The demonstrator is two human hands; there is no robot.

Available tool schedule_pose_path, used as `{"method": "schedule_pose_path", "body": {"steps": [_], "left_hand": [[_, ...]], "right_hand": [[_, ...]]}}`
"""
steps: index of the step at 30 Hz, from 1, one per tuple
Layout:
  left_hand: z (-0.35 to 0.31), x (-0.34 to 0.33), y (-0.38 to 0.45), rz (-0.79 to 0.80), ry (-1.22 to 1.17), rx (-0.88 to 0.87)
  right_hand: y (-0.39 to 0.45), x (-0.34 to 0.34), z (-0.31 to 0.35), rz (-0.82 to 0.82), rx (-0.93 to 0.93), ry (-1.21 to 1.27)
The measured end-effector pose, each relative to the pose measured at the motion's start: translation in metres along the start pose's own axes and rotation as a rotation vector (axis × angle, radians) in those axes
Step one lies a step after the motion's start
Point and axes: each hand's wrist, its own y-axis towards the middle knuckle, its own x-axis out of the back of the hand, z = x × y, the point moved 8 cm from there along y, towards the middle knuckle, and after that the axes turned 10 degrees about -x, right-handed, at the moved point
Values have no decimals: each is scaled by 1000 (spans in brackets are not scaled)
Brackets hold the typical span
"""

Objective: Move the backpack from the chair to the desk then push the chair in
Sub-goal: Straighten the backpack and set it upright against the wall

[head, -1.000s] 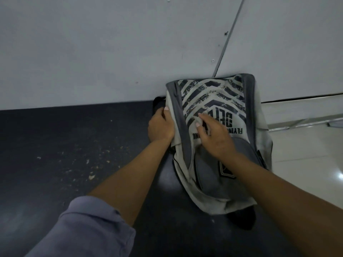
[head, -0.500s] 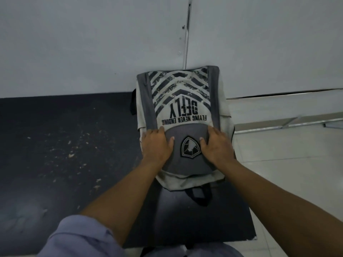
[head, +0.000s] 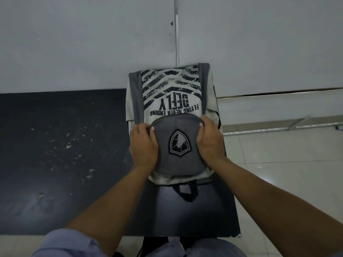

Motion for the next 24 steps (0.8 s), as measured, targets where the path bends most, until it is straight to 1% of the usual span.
{"method": "schedule_pose_path", "body": {"steps": [3,9,14,17,22,24], "left_hand": [[-3,7,-9,-11,39,-16],[-11,19,-8,51,41,-56],[-31,40,-14,96,75,-203],[-40,59,-24,108,128,-322],[-40,105,-58,67,231,-469],[-35,122,-79,66,286,-503]], "right_hand": [[-5,5,0,-13,-15,-19],[-16,17,12,-11,49,-37],[-41,25,39,-23,203,-146],[-64,34,56,-86,287,-231],[-122,50,81,-196,347,-324],[-149,49,86,-185,359,-345]]}}
